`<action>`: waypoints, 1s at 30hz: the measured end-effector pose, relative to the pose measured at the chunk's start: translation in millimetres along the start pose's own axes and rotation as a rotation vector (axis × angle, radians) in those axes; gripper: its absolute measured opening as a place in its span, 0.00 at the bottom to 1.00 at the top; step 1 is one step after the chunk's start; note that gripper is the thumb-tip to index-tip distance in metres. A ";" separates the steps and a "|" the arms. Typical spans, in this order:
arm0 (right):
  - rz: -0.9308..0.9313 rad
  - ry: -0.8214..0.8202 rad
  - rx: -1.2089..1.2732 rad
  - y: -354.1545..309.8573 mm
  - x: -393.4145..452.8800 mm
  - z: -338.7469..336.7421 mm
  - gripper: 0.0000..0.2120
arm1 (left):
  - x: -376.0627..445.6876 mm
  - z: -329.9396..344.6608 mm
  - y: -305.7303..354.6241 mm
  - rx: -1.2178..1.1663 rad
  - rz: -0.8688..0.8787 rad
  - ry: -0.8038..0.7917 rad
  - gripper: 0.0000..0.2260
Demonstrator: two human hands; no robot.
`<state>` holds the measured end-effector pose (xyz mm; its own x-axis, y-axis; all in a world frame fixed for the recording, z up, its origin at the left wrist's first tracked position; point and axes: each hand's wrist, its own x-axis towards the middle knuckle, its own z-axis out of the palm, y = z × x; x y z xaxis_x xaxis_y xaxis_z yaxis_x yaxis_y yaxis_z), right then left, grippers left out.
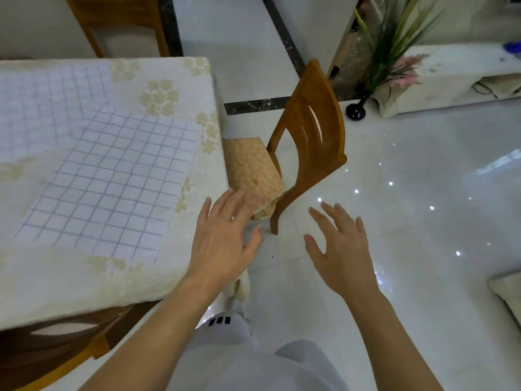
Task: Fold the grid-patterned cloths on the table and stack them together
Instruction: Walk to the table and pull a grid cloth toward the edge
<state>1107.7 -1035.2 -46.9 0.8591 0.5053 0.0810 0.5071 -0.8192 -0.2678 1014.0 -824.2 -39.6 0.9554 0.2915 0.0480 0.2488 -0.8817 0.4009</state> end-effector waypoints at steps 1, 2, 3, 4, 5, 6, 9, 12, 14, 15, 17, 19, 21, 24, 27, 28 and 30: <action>-0.013 0.002 0.002 -2.4 11.9 0.7 0.23 | 6.4 -1.0 -4.0 -0.003 -0.009 0.011 0.25; -0.025 0.001 0.004 -5.6 22.7 1.6 0.23 | 11.1 -2.0 -8.6 -0.001 -0.019 0.021 0.25; -0.037 -0.003 0.006 -8.8 32.4 3.8 0.23 | 14.7 -2.9 -14.0 0.006 -0.031 0.026 0.25; -0.052 -0.011 0.011 -12.0 41.1 6.4 0.23 | 17.3 -4.1 -19.4 0.017 -0.048 0.027 0.25; -0.069 -0.020 0.017 -15.1 48.8 9.5 0.23 | 19.3 -5.6 -24.8 0.026 -0.073 0.023 0.25; -0.093 -0.029 0.021 -18.3 56.2 13.0 0.23 | 20.8 -7.1 -30.3 0.031 -0.106 0.020 0.26; -0.163 -0.064 0.036 -28.4 79.8 22.2 0.24 | 22.2 -10.1 -46.1 0.038 -0.202 0.028 0.26; -0.232 -0.104 0.090 -40.2 107.1 32.2 0.27 | 21.8 -11.7 -61.9 0.052 -0.276 0.047 0.25; -0.289 -0.140 0.129 -47.6 127.0 38.2 0.28 | 23.9 -12.0 -71.4 0.067 -0.334 0.053 0.25; -0.322 -0.153 0.138 -51.5 137.4 40.7 0.28 | 26.0 -11.9 -75.6 0.075 -0.366 0.054 0.25; -0.387 -0.182 0.138 -59.7 159.3 44.1 0.27 | 31.0 -11.8 -83.3 0.088 -0.427 0.065 0.26; -0.438 -0.230 0.158 -71.0 181.8 47.4 0.26 | 37.5 -11.6 -90.8 0.105 -0.498 0.081 0.26; -0.502 -0.300 0.187 -80.4 205.1 54.3 0.26 | 44.3 -11.0 -98.8 0.113 -0.585 0.096 0.26; -0.622 -0.459 0.222 -97.4 239.7 67.1 0.29 | 50.1 -13.5 -110.4 0.109 -0.745 0.134 0.27; -0.785 -0.563 0.189 -115.6 268.8 86.0 0.30 | 45.9 -10.9 -121.3 0.100 -0.868 0.174 0.26; -0.840 -0.585 0.170 -122.1 276.7 92.4 0.30 | 42.9 -8.1 -125.0 0.095 -0.898 0.179 0.26; -0.958 -0.613 0.132 -134.7 290.8 105.9 0.29 | 35.7 -0.2 -132.7 0.067 -0.946 0.176 0.26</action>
<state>1282.0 -749.2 -88.9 -0.0728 0.9835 -0.1657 0.8929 -0.0097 -0.4501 1015.1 -696.7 -90.8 0.3184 0.9391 -0.1291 0.9175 -0.2710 0.2913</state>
